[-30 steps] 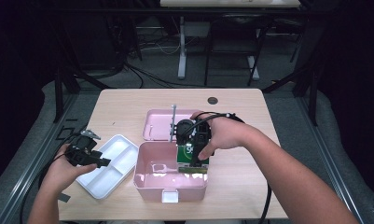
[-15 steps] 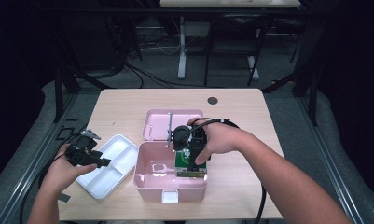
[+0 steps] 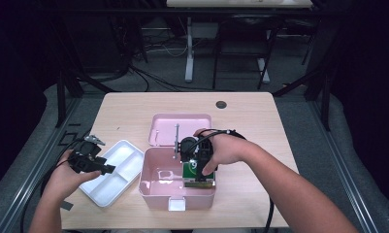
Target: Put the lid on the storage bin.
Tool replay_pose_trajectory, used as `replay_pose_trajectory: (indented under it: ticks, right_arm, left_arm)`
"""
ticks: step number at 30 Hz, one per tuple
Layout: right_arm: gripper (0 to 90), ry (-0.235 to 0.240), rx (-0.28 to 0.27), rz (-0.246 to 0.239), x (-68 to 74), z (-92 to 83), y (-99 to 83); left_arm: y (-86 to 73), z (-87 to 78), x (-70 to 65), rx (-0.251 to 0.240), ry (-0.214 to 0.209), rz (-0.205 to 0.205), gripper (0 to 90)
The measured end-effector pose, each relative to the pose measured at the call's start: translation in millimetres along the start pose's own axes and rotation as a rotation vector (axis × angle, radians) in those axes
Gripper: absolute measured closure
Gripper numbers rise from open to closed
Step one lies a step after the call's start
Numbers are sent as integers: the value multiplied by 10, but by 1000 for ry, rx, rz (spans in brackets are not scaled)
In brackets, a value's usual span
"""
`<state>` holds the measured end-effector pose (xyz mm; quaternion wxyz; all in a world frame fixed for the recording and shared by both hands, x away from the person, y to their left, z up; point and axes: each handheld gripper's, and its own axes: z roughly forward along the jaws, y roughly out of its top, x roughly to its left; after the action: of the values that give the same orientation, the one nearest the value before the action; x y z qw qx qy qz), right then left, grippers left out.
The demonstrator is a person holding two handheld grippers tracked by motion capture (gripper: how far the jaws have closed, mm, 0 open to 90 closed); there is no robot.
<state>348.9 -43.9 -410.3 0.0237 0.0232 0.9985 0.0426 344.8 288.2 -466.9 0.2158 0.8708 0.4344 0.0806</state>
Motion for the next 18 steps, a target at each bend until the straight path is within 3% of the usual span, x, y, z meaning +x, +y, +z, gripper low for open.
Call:
replay_pose_trajectory:
  ticks: [18]
  right_arm:
    - [155,12,17,-11,-38,320,-24]
  left_arm:
    - [-1,4,0,0,1,0,492]
